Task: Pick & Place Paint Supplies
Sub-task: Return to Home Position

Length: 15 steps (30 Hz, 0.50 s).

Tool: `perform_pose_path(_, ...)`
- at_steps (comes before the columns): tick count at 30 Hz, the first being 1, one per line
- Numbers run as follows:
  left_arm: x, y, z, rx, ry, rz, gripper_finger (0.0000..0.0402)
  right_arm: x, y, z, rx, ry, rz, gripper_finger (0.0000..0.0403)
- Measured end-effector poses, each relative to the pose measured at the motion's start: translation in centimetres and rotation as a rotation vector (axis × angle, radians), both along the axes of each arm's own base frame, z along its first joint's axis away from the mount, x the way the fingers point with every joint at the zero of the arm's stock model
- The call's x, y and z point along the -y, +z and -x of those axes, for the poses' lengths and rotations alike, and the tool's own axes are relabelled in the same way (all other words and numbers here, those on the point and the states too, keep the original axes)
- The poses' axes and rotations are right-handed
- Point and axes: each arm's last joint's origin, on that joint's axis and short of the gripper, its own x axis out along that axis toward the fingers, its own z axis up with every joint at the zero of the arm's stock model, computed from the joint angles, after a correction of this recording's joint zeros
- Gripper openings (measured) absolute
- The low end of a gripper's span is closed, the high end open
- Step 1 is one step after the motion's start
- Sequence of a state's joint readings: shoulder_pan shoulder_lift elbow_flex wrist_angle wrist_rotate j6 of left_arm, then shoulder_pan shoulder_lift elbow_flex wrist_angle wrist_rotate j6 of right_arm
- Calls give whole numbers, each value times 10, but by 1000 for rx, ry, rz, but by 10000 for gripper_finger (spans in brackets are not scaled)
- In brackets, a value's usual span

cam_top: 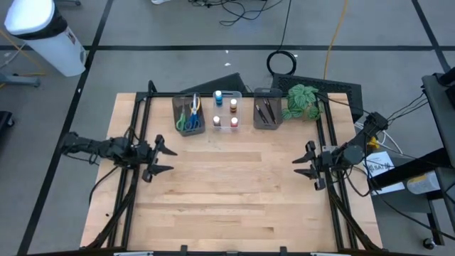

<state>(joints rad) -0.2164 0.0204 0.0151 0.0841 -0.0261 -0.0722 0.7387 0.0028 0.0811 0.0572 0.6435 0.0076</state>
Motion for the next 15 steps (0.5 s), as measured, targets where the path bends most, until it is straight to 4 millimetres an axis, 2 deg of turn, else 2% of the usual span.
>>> perform_pose_path(9,-3,-5,-1,-43,30,-25,269,0,-5,-1,-39,-8,19,130)
perform_pose_path(15,-3,-6,-1,-57,29,-43,269,-1,-1,-1,7,-11,34,130)
